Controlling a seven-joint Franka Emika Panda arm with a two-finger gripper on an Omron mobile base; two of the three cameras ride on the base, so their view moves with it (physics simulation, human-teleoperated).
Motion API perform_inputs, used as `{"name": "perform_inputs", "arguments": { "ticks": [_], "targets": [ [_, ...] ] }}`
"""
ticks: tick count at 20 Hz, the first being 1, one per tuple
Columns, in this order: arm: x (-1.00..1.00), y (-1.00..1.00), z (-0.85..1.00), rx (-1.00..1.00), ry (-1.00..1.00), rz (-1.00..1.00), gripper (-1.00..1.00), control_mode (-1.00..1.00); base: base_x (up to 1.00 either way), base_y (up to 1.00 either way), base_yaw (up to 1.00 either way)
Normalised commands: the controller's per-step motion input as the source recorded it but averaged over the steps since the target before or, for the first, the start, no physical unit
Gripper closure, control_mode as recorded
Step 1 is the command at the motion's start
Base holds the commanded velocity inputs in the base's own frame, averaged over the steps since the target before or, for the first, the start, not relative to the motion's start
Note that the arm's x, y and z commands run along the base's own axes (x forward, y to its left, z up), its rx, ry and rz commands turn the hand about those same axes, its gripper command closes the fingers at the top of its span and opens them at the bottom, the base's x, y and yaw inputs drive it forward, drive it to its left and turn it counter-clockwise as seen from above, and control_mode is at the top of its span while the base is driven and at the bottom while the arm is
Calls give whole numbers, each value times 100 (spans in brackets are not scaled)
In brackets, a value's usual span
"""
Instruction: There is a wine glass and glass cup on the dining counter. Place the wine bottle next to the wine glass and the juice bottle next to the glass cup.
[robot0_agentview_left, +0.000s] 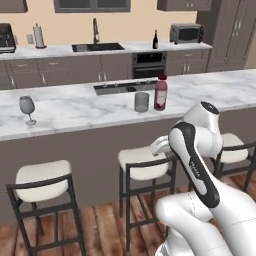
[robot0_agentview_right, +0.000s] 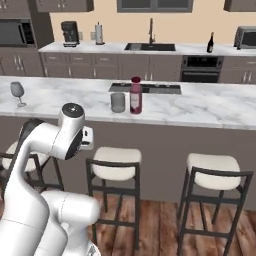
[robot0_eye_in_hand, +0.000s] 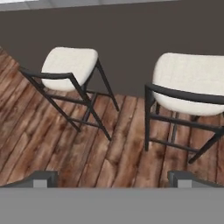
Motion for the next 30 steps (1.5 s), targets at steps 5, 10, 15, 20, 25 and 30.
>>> {"name": "perform_inputs", "arguments": {
  "ticks": [5,10,15,20,25,30],
  "targets": [
    [0,0,0,0,0,0,-100,100,-15,73,-11],
    [0,0,0,0,0,0,-100,100,-8,75,-10],
    [0,0,0,0,0,0,-100,100,-7,80,-4],
    [0,0,0,0,0,0,-100,100,-10,93,1],
    [0,0,0,0,0,0,-100,100,-6,94,1],
    [0,0,0,0,0,0,-100,100,-1,93,0]
  ]
}}
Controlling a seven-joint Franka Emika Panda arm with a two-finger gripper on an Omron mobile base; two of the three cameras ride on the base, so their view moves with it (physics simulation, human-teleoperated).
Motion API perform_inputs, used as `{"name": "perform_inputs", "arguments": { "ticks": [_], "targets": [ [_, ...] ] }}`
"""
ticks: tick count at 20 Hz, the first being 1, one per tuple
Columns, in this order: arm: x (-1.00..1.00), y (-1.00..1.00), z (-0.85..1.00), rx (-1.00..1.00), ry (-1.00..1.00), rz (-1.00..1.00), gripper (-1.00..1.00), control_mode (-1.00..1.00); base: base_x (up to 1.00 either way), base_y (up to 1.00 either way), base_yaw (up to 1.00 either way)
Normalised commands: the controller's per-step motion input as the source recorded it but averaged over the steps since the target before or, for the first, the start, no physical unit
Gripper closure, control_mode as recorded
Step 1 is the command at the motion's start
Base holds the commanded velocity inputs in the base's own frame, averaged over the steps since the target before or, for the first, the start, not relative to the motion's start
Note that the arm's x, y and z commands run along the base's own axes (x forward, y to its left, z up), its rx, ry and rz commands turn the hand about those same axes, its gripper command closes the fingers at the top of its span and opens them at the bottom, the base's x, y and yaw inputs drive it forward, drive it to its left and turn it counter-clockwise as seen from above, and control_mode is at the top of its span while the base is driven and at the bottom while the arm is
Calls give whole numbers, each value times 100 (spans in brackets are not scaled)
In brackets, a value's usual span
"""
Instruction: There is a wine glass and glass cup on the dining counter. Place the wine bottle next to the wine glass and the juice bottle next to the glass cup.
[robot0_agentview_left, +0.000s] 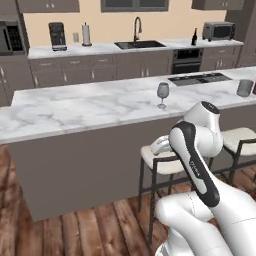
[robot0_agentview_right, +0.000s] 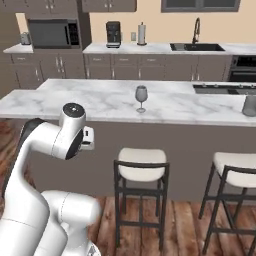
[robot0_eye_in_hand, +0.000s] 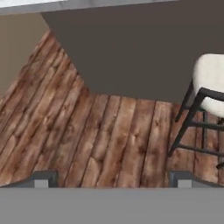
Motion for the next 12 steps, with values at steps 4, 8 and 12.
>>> {"name": "perform_inputs", "arguments": {
  "ticks": [4,8,12],
  "targets": [
    [0,0,0,0,0,0,-100,100,0,93,0],
    [0,0,0,0,0,0,-100,100,0,91,0],
    [0,0,0,0,0,0,-100,100,0,91,0]
  ]
}}
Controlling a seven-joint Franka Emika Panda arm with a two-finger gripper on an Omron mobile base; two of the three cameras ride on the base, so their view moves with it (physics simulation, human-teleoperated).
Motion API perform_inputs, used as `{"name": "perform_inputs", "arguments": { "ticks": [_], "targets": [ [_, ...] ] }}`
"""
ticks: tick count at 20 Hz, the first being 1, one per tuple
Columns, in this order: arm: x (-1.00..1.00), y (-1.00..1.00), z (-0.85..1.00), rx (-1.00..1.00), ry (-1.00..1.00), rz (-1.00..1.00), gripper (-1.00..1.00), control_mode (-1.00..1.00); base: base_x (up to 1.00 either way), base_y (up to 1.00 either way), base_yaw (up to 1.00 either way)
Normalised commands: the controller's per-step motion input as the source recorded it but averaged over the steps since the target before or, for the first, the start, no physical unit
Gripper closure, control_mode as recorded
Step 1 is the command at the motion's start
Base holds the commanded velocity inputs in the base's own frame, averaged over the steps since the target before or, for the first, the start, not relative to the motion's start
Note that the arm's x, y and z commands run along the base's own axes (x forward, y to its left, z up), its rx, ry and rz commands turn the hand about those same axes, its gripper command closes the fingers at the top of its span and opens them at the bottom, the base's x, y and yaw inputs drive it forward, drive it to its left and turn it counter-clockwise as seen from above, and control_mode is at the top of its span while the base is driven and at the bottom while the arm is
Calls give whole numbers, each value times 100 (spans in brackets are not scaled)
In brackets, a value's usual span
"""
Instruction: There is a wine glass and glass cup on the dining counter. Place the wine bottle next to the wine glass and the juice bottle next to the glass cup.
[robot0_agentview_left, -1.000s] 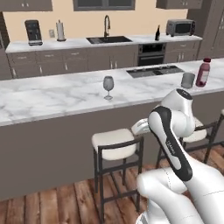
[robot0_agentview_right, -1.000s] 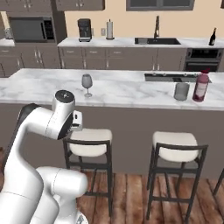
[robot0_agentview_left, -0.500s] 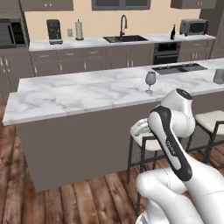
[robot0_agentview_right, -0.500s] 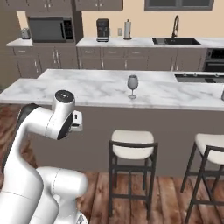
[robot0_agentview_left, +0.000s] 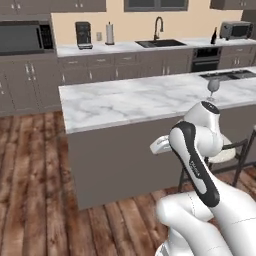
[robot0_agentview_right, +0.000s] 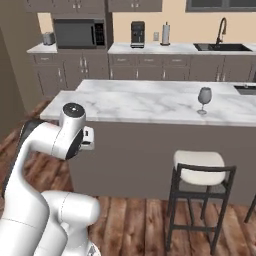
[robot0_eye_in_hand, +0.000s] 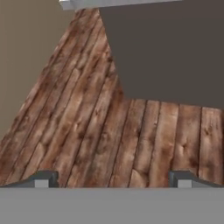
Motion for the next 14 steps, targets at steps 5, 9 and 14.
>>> {"name": "perform_inputs", "arguments": {
  "ticks": [5,9,14],
  "targets": [
    [0,0,0,0,0,0,-100,100,2,90,0],
    [0,0,0,0,0,0,-100,100,3,89,0],
    [0,0,0,0,0,0,-100,100,7,88,0]
  ]
}}
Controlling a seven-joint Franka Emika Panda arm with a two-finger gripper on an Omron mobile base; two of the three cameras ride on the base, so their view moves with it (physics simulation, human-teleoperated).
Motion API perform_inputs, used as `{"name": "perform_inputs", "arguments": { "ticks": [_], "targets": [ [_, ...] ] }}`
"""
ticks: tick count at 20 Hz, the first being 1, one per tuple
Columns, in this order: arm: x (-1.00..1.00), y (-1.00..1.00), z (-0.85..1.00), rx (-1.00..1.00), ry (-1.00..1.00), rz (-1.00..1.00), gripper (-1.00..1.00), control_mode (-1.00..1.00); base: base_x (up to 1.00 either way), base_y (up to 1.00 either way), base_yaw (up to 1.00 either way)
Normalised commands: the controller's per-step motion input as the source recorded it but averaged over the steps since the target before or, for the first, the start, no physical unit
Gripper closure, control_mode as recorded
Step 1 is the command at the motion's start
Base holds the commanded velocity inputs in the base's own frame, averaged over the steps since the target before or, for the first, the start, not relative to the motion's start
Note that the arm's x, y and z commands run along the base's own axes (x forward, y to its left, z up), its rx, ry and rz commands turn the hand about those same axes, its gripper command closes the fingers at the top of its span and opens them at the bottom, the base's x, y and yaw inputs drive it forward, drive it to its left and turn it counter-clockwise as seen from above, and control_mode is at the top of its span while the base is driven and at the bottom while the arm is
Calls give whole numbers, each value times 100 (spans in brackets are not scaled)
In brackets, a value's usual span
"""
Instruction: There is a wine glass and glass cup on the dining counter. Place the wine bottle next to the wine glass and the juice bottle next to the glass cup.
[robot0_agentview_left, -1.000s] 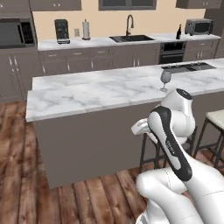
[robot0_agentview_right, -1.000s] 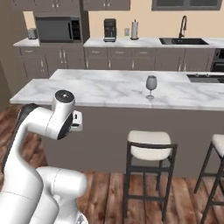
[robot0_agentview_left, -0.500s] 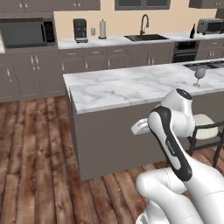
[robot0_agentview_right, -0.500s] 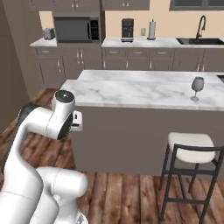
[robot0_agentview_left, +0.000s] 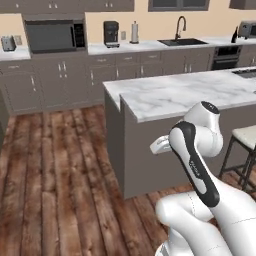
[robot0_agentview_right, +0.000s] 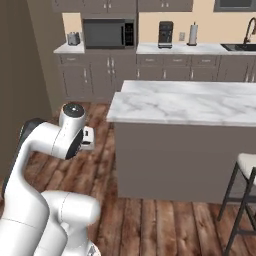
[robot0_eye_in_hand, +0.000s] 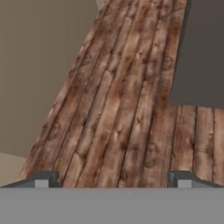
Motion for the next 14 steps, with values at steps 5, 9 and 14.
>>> {"name": "perform_inputs", "arguments": {
  "ticks": [5,9,14],
  "targets": [
    [0,0,0,0,0,0,-100,100,21,83,0],
    [0,0,0,0,0,0,-100,100,30,79,-2],
    [0,0,0,0,0,0,-100,100,46,69,-5]
  ]
}}
